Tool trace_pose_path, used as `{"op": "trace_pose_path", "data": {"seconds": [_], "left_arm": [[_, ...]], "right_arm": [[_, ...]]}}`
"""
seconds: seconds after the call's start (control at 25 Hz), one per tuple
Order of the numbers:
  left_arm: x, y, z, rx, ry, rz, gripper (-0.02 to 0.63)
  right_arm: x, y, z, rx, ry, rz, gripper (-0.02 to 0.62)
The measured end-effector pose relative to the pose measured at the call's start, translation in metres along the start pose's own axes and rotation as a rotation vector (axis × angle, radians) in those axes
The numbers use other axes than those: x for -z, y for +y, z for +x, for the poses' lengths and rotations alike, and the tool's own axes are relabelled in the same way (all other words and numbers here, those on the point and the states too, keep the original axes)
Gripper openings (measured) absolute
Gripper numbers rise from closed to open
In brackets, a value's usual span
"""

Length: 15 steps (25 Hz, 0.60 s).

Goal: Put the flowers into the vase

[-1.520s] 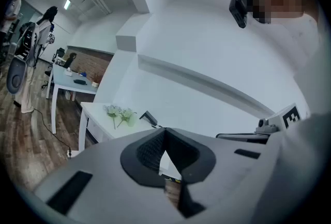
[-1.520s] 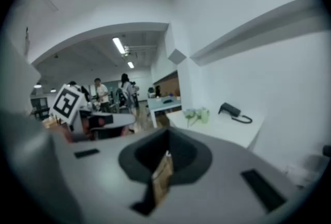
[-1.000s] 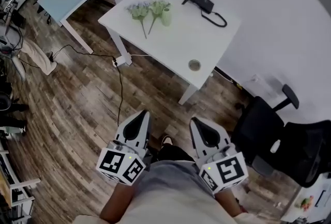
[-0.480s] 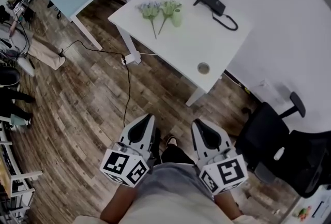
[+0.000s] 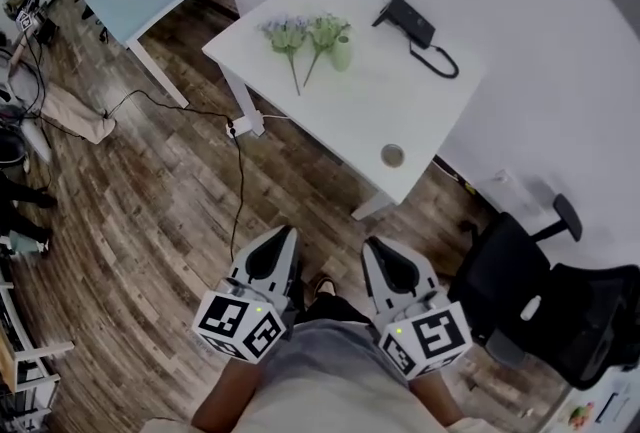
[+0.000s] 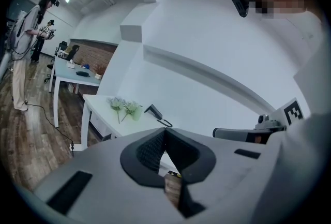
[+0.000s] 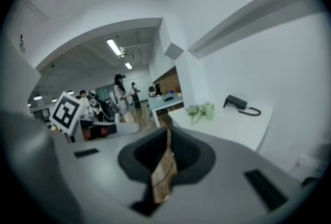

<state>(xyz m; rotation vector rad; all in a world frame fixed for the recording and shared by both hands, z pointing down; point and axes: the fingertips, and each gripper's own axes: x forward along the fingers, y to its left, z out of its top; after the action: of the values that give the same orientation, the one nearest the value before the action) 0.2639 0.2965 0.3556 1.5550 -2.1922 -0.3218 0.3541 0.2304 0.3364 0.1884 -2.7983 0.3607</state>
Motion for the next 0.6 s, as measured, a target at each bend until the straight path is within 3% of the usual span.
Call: {"op": "trace_pose_path", "data": {"seconds": [0.6], "left_arm": [[-0.04,0.086,0.056,0.053,0.069,-0.074,0.025]], "right_arm": [[-0.034,0.017,0.113,-0.008,0.056,-0.019,0.023]]}}
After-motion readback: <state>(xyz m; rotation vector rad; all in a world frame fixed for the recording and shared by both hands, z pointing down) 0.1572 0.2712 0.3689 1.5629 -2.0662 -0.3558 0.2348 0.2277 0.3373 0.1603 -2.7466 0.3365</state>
